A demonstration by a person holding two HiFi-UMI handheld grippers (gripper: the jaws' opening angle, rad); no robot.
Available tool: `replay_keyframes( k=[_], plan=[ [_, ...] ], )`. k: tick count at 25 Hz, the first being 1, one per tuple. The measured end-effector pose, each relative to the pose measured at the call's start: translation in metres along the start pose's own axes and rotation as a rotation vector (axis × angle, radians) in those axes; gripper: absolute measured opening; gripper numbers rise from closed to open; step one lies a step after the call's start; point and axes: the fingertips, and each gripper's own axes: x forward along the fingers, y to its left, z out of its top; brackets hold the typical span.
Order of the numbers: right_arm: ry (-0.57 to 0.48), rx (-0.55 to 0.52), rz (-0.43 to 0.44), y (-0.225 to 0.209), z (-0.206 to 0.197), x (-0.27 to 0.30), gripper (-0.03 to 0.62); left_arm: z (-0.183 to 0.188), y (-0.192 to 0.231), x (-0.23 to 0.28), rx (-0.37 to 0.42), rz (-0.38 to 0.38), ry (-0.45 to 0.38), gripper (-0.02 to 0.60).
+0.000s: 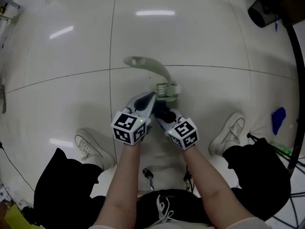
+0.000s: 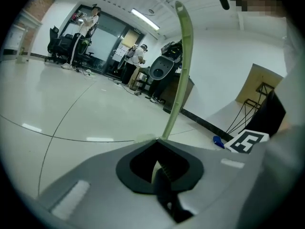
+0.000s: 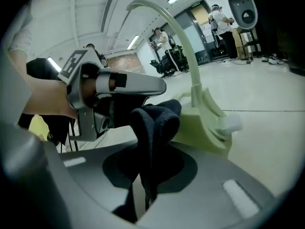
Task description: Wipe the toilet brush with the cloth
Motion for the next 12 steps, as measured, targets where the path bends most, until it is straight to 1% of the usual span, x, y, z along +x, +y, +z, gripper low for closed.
replay_keyframes(
  k=[3,5,7,9,12],
  plan=[
    [-0.023,0.092,0.002,-0.011,-0.001,0.012,0.063,-0.011,0.004,0.008,-0.014,-0.001,0.021,0.006],
    [-0.047,0.176,-0.013,-0.024,-0.002,0.012,0.063,-0.014,0.004,0.009,-0.041,0.000,-0.004,0.006],
    [-0.074,0.253,-0.009,-0.032,-0.003,0.010,0.066,-0.015,0.004,0.009,-0.066,0.003,-0.030,0.006],
    [-0.090,0.291,0.000,-0.034,-0.004,0.009,0.066,-0.014,0.005,0.010,-0.068,0.006,-0.033,0.006],
    [-0.095,0.322,-0.021,-0.041,-0.007,0.005,0.067,-0.012,0.008,0.011,-0.072,0.006,-0.028,0.006]
  ],
)
